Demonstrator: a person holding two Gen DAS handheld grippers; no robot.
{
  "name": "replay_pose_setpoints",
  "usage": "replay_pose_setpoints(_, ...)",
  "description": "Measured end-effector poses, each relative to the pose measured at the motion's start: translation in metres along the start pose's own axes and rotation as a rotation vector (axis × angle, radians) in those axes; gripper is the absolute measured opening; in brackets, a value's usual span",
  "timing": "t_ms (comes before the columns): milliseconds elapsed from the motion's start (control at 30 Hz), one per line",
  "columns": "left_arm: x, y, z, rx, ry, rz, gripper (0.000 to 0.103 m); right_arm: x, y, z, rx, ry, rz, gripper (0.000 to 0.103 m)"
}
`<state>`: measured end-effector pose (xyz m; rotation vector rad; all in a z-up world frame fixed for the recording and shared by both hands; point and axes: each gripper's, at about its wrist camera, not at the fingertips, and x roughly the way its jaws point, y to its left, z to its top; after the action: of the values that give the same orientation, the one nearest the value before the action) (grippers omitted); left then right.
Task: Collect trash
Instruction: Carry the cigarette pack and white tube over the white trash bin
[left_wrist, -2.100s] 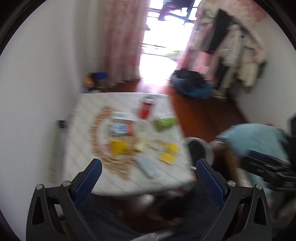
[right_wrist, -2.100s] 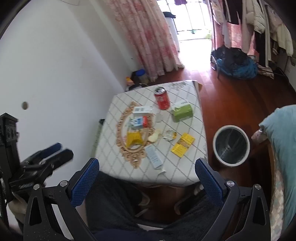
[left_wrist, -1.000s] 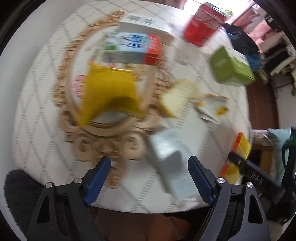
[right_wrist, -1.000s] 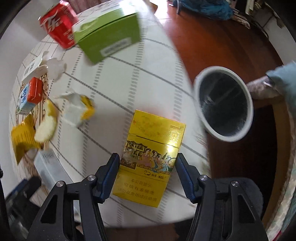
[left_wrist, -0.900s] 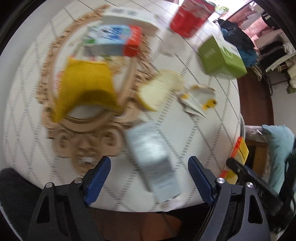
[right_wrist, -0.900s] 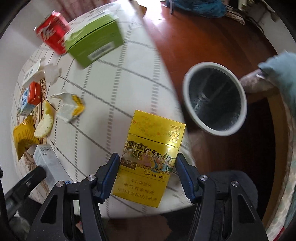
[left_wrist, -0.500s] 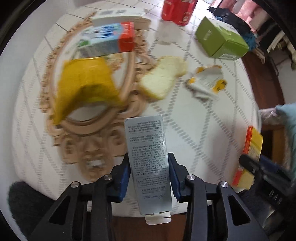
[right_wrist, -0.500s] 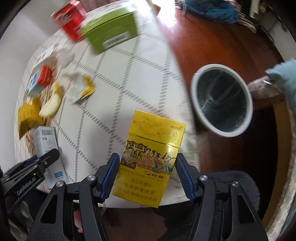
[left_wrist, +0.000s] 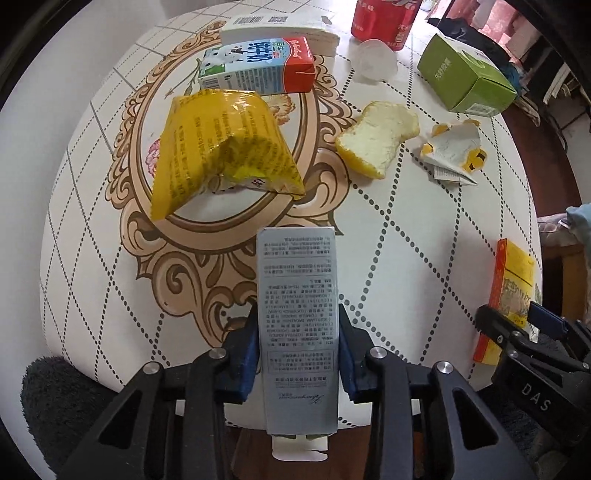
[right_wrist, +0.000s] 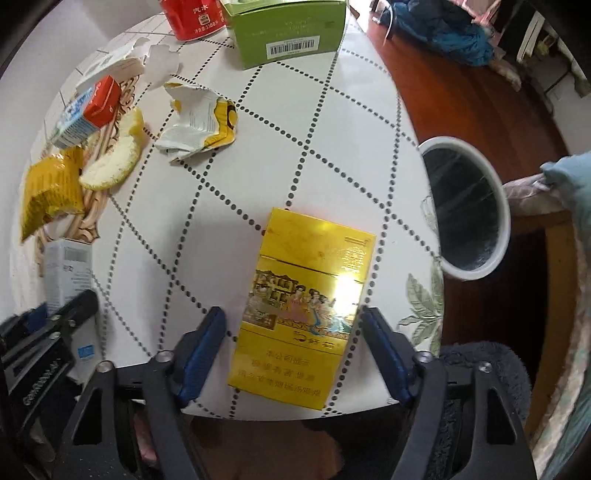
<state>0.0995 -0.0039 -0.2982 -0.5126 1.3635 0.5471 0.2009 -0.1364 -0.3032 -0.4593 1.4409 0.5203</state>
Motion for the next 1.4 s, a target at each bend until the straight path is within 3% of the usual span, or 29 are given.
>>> replay_pose_setpoints(33,0.000,-0.002,-0.001,-0.002,-0.003,-0.002,0.031,-0.002,0.001,-0.002,-0.005,-0.024,0.003,0.063)
replay_pose_setpoints(300,-0.004,-0.006,-0.007,-0.012,-0.027,-0.004,0.031,-0.009,-0.005,-0.004,-0.009,-0.042,0.023,0.062)
replay_pose_setpoints(500,-0.052,-0.019,0.000,0.041,-0.134,-0.007,0.031,-0.045,-0.021,0.003,-0.010,-0.135,0.049,0.062)
replay_pose_setpoints(700,-0.102,-0.071,0.018,0.132,-0.237,-0.087,0.031,-0.094,-0.067,0.019,0.037,-0.252,0.059,0.062)
replay_pose_setpoints(800,-0.118,-0.113,0.033,0.183,-0.246,-0.157,0.031,-0.109,-0.108,0.027,0.080,-0.287,0.069,0.062)
replay_pose_setpoints(1033,-0.088,-0.225,0.073,0.322,-0.177,-0.270,0.031,-0.092,-0.211,0.038,0.209,-0.281,0.030,0.062)
replay_pose_setpoints(1267,-0.016,-0.322,0.112,0.422,-0.025,-0.335,0.031,-0.026,-0.318,0.048,0.355,-0.187,0.004,0.061)
replay_pose_setpoints(1400,0.021,-0.352,0.131,0.412,0.066,-0.375,0.031,0.014,-0.347,0.053,0.400,-0.135,0.013,0.061)
